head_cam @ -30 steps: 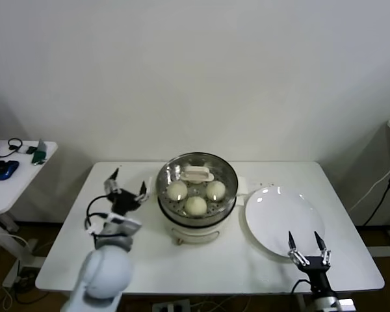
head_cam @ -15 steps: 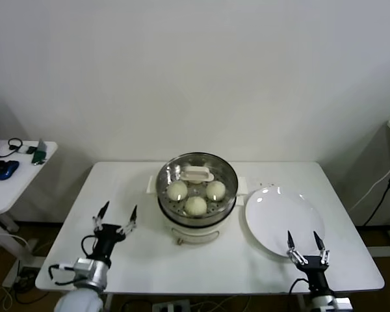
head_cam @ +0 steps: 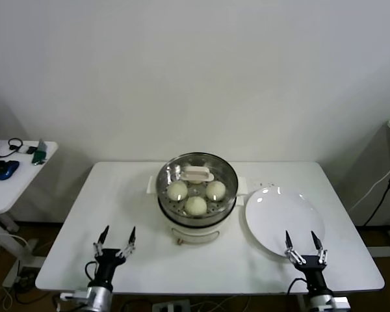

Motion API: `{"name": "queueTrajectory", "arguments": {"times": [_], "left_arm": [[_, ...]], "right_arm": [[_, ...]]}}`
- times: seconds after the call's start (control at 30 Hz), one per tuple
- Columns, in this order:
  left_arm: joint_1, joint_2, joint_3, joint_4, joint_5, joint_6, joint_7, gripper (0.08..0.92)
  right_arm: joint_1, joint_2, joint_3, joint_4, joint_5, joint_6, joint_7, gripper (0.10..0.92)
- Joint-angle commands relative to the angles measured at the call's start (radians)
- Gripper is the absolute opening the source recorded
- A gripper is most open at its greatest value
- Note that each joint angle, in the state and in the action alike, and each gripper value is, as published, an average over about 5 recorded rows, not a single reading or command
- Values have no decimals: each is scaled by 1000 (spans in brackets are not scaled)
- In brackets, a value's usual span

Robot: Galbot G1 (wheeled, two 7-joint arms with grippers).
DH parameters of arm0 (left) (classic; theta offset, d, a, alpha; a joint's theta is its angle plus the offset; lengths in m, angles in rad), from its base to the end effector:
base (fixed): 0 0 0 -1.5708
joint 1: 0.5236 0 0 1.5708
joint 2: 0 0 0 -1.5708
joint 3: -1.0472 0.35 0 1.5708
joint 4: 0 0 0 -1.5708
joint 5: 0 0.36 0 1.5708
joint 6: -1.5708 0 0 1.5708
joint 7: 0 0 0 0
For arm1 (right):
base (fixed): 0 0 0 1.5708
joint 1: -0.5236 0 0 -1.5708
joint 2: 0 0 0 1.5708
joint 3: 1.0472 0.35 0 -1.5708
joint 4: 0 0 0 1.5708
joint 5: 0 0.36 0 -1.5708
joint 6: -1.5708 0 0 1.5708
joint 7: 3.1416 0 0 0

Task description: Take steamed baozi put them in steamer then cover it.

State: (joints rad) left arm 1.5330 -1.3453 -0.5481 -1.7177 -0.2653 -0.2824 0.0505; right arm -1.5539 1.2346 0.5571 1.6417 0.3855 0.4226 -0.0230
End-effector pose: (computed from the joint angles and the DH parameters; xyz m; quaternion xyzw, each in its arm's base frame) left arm 0.1804 0.0750 -0.4208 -0.0237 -0.9991 0.0205 0.0270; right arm 0.1671 -0.1184 -0.4385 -0.0021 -0.9998 -0.0201 0.0027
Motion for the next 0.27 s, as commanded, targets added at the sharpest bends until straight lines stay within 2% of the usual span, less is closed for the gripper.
{"name": "queueTrajectory", "arguments": {"times": [0.03,0.27], "left_arm": [[28,-4,0,40,-42,-74,9,823],[31,-4,0,22,-44,-64,10,823]], "right_arm": [[3,1,-5,-1,-2,2,3,823],[6,3,-13,-3,-6,3,6,823]]}}
